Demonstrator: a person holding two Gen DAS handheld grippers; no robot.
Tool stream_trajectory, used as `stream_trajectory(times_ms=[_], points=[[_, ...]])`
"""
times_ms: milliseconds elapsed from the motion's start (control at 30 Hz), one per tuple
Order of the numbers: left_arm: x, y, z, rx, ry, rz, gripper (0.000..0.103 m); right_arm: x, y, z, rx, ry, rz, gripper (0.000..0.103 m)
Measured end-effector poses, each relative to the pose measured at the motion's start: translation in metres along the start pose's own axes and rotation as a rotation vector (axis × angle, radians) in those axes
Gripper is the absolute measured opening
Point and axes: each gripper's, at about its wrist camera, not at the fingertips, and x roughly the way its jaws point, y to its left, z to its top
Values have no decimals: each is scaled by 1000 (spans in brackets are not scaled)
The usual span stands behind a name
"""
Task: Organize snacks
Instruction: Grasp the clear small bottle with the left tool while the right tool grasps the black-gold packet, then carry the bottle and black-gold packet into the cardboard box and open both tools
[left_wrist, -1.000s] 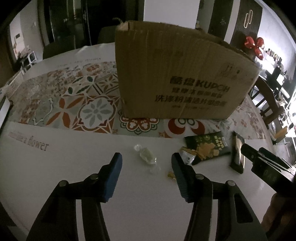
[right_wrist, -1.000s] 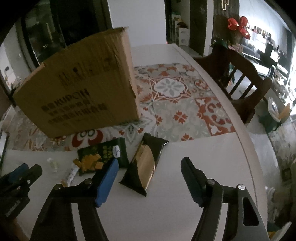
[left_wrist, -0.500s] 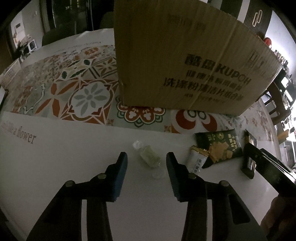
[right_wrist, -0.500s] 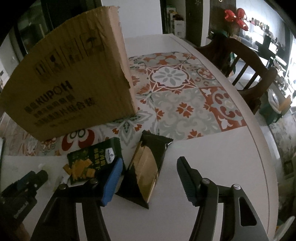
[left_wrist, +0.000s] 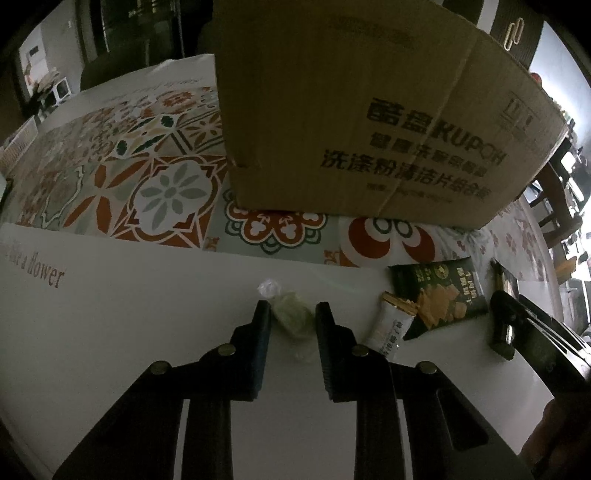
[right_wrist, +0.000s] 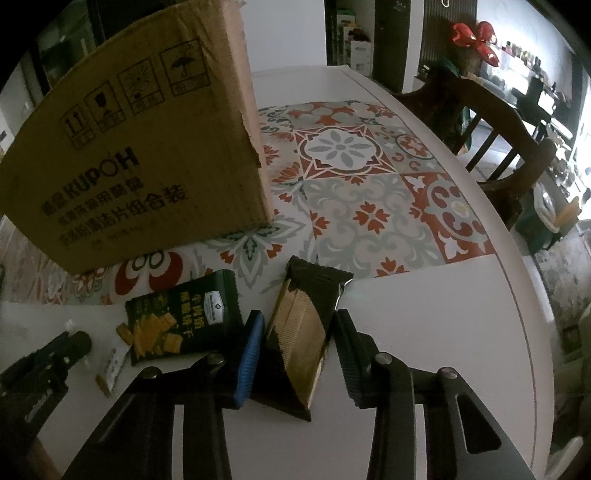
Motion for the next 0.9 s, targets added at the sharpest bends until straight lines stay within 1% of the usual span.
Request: stream_trajectory(times_ms=[100,200,300,600,767,900], points=[[-4,-2,-1,13,-1,-12,25,-2,-1,-2,2,2,8,37],[-13,-9,-1,48,-26,-12,25,-4,-3,-3,12,6,21,36],[-21,-14,1,62,-37,-31,25,-6,-6,-4,15,13,31,36],[-48,-36,3,124,-83,-72,25,-28,-12,-7,1,6,71,36],[-68,-43,6,141,-118,-82,25,-47,-11,-1,-25,-23,108,36],[-87,-47,10,148,-157,-88,25,-69,-8,6,-60,-71,142,36]])
